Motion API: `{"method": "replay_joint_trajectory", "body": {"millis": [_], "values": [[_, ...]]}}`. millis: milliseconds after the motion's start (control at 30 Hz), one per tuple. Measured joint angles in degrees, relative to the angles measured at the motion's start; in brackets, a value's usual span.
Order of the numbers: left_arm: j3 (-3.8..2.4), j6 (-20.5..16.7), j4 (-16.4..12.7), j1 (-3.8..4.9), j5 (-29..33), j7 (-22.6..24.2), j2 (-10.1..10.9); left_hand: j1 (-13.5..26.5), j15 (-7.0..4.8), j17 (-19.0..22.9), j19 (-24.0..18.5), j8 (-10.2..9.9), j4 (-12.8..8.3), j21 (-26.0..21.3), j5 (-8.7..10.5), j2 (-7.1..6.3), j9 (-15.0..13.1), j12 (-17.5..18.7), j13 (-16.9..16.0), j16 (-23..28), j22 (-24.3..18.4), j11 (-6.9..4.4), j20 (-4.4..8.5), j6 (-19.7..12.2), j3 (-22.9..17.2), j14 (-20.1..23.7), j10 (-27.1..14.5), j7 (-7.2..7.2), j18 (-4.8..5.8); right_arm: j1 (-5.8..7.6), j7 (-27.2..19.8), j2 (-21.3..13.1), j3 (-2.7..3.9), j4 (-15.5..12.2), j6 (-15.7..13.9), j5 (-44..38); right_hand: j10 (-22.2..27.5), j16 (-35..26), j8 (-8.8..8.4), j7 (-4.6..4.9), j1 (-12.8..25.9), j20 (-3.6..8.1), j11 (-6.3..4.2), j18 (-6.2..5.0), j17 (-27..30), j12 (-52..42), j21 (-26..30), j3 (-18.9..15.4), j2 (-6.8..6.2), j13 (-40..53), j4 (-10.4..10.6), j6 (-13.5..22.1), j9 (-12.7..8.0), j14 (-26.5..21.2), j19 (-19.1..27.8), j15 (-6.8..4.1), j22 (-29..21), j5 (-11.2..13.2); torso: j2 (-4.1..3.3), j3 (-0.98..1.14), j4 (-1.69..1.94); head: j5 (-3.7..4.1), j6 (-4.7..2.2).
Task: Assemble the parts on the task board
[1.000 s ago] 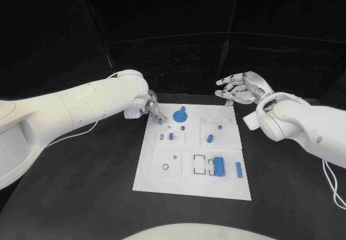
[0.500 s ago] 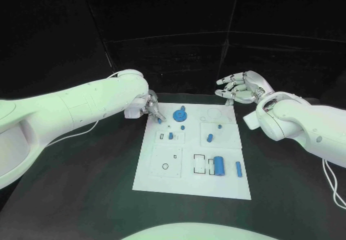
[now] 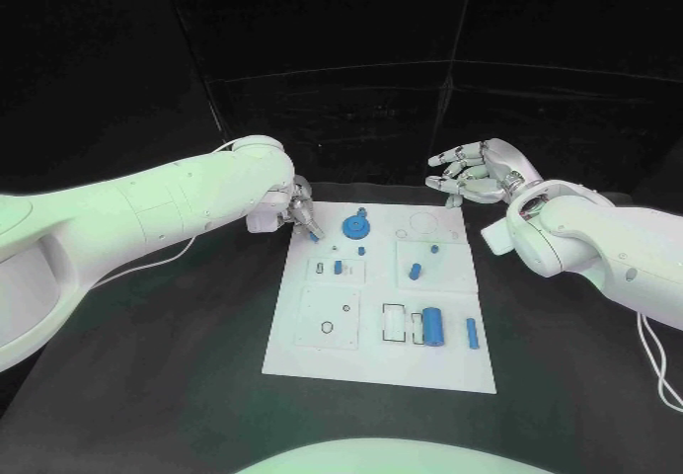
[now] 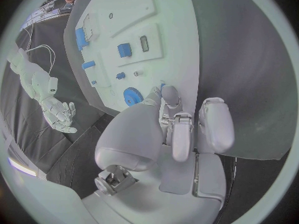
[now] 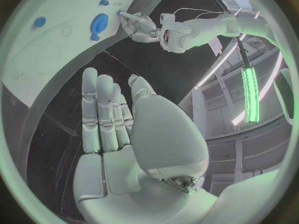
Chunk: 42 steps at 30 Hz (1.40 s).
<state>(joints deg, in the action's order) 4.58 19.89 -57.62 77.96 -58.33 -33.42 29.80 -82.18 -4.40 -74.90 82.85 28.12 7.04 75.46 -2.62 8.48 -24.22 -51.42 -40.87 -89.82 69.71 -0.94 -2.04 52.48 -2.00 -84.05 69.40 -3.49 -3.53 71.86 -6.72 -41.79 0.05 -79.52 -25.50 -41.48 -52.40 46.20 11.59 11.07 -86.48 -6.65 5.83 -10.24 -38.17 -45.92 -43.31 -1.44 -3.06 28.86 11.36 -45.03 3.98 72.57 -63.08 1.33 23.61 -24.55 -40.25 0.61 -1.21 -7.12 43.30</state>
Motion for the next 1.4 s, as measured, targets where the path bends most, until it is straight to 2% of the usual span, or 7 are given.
{"method": "replay_joint_trajectory", "body": {"millis": [133,200,367,467,633,1000,1400], "values": [[0.06,-0.6,-0.3,-0.08,0.8,0.0,0.4,-0.4,0.0,0.0,0.0,0.4,2.0,0.0,0.18,-0.05,0.0,0.2,0.3,0.0,0.0,0.02,0.0,-0.2,-2.0,0.0,0.0,-0.2,0.0,0.0,0.2,0.0,0.0,0.0,0.0,-0.3,0.0,0.0,0.0,0.0,0.0,0.0,0.0,0.0,-0.1,0.0,0.1,0.0,0.0,0.0,0.0,0.0,0.0,0.0,0.0,0.0,0.0,-0.2,0.04,-0.01,0.07,-0.07,-0.19],[0.08,-1.0,-0.8,-0.15,1.3,0.0,0.9,1.9,0.0,0.0,0.0,2.1,4.8,-0.4,0.18,-1.69,-0.8,0.3,0.7,0.0,-0.2,0.24,0.0,-0.5,-5.1,0.0,0.2,-0.49,0.0,0.0,0.3,0.0,0.0,0.1,0.0,-0.4,0.0,0.0,0.19,0.0,0.0,0.0,0.0,0.0,-0.1,-0.2,0.1,0.0,0.0,-0.1,0.0,0.0,0.0,0.0,0.0,0.0,0.0,-0.2,0.07,-0.02,0.12,-0.08,-0.27],[0.11,-2.8,-2.7,-0.25,2.7,0.0,2.7,10.3,0.0,0.0,0.0,4.8,0.5,-0.9,-0.53,-7.42,-2.9,-0.3,0.4,0.0,-0.7,0.23,0.0,-0.8,-20.6,0.0,1.3,-0.18,0.0,0.0,0.6,0.1,0.0,0.2,0.1,-0.6,0.2,0.0,0.2,-0.19,0.0,0.0,0.21,0.0,-0.2,-0.2,0.1,0.0,0.0,-0.2,0.0,0.2,0.0,0.0,0.0,0.0,-0.1,-0.9,0.14,-0.02,0.2,-0.21,-0.62],[0.11,-4.5,-4.9,-0.26,3.9,0.1,4.3,13.3,0.0,0.0,0.0,5.7,-1.3,-1.1,-0.53,-8.92,-3.4,-1.1,-0.1,0.0,-0.7,0.02,0.0,-1.1,-25.8,0.0,1.7,-0.29,0.0,0.0,0.8,0.1,0.0,0.4,0.1,-0.8,0.2,0.0,0.55,-0.19,0.0,0.0,0.2,0.0,-0.2,-0.5,0.2,0.0,0.0,-0.3,0.0,0.2,0.0,0.0,0.0,0.0,-0.1,-1.1,0.25,-0.02,0.27,-0.29,-0.63],[0.11,-8.2,-10.1,-0.42,5.6,0.4,8.2,15.4,0.0,0.0,0.0,6.5,-2.6,-1.1,-0.53,-9.54,-3.6,-3.1,-1.8,0.0,-0.2,0.45,0.0,-1.1,-29.0,0.0,2.5,-0.3,0.0,0.0,1.1,0.0,0.0,0.5,0.2,-0.9,0.4,0.0,0.84,0.02,-0.2,-0.2,-0.01,0.0,-0.4,-0.7,0.3,0.3,-0.24,-0.8,0.3,0.4,0.1,0.0,-0.2,0.0,-0.2,-3.8,0.41,-0.03,0.36,-0.38,-0.53],[0.25,-17.4,-21.5,-2.34,7.3,1.7,14.6,16.6,0.0,0.0,0.2,7.0,-3.5,-0.4,-0.48,-10.05,-3.7,-4.7,-3.7,0.0,0.8,0.52,0.2,-1.1,-30.7,0.0,3.0,-0.32,0.01,-0.01,1.5,0.1,-0.01,1.0,0.5,-1.0,0.4,0.0,1.04,-0.09,-0.2,-0.2,-0.01,-0.01,-0.4,-0.7,0.5,0.4,-0.24,-0.9,0.4,0.5,0.0,0.0,-0.2,0.0,-0.2,-4.3,0.77,-0.04,0.88,-0.16,-0.09],[1.14,-23.1,-26.2,-4.38,3.7,2.9,16.1,17.3,0.0,0.0,0.2,7.3,-4.1,-0.4,-0.45,-10.66,-3.8,-4.9,-3.8,0.0,1.0,0.31,0.2,-0.9,-31.6,0.0,3.2,-0.18,0.0,-0.01,1.7,0.1,-0.02,1.1,0.8,-1.0,0.4,0.0,1.04,-0.15,-0.2,-0.2,0.0,0.0,-0.4,-0.9,0.5,0.4,-0.24,-1.0,0.4,0.6,0.0,0.0,-0.2,0.0,-0.2,-4.6,0.84,-0.01,1.01,-0.29,0.21]]}}
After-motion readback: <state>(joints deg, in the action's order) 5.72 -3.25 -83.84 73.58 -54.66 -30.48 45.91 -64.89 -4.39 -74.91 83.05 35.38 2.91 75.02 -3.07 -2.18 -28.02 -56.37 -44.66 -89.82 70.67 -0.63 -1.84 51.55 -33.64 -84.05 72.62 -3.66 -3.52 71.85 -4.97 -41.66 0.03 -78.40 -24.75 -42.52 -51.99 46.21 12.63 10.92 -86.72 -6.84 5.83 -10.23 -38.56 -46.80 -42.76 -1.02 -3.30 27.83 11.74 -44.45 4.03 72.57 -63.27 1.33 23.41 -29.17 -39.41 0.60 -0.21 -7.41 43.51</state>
